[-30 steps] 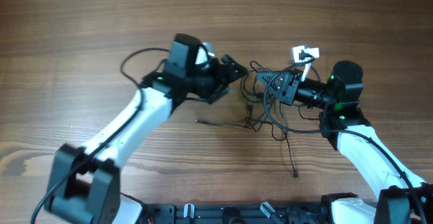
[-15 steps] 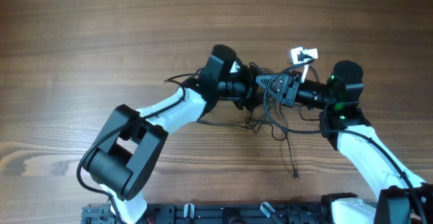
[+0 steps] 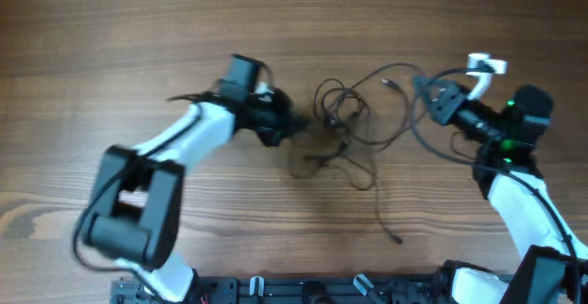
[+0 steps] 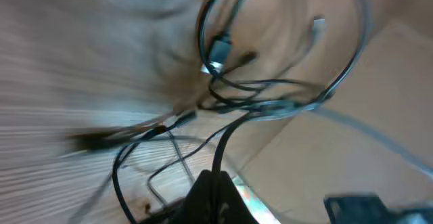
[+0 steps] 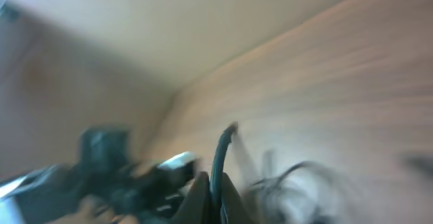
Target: Untangle cables
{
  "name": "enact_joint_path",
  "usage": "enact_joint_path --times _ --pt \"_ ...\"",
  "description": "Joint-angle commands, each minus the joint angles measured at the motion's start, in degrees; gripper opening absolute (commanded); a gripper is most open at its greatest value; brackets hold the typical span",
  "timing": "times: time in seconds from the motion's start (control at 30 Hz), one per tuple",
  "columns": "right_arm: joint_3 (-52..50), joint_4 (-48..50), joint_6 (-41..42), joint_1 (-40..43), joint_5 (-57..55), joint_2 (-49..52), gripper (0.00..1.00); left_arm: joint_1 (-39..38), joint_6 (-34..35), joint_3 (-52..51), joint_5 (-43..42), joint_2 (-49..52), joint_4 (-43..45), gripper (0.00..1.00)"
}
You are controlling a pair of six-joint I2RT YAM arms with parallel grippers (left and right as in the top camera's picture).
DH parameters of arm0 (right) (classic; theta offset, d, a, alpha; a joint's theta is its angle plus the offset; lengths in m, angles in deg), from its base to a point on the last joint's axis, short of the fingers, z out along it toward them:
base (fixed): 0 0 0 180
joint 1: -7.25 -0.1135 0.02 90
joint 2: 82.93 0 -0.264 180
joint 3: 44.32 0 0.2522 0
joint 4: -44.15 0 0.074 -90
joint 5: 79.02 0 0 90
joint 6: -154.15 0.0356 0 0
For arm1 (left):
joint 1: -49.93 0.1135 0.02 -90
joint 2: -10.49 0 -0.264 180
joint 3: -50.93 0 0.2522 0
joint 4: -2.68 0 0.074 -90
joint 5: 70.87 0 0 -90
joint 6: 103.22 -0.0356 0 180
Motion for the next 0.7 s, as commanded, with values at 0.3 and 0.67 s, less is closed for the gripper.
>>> enact_joint_path --times 0.3,0.67 --pt "16.9 -17.4 -6.0 6.4 -20.3 -0.5 0.05 36.2 -29.0 0.0 14.7 -23.6 -22.8 0.04" --pt "32.4 -51.7 10.5 7.3 -63.6 -2.2 0.04 49.0 -33.1 0.0 21.0 -24.4 -27.9 0.04"
